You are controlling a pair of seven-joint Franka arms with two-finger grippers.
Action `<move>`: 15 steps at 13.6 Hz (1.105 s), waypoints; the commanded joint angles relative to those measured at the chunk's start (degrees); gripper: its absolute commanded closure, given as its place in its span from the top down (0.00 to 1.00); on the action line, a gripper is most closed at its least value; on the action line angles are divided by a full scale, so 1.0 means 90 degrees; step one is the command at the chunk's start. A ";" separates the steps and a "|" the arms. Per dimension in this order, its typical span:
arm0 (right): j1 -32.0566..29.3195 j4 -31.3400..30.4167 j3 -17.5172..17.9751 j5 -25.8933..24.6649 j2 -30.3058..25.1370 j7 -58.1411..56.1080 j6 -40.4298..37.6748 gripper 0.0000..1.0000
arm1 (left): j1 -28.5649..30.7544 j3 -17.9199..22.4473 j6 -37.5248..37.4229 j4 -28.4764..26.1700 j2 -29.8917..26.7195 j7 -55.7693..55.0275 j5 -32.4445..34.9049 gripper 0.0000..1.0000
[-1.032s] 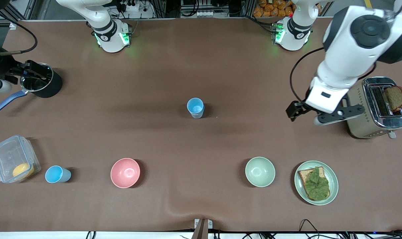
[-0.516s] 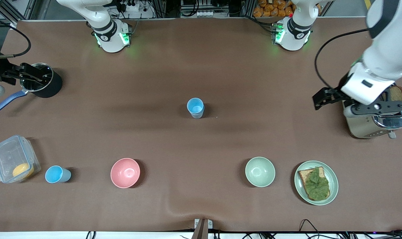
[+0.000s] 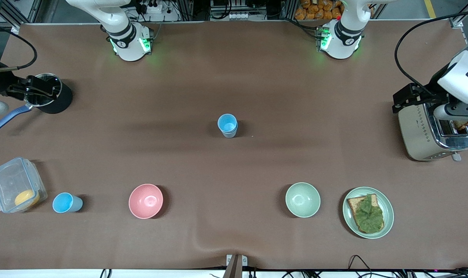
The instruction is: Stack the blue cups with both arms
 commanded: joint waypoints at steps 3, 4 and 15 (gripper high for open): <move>-0.0214 -0.0152 0.0059 0.0161 -0.0068 -0.0066 -0.0020 1.00 | -0.0278 0.0294 -0.0029 -0.0540 -0.0470 0.0244 -0.0188 1.00; -0.0214 -0.0162 0.0059 0.0161 -0.0078 -0.0066 -0.0020 1.00 | -0.0278 0.0295 -0.0010 -0.0549 -0.0451 0.0244 -0.0188 1.00; -0.0194 -0.0162 0.0059 0.0161 -0.0029 -0.0066 0.0077 1.00 | -0.0248 0.0246 -0.0078 -0.0501 -0.0499 -0.0233 0.0095 1.00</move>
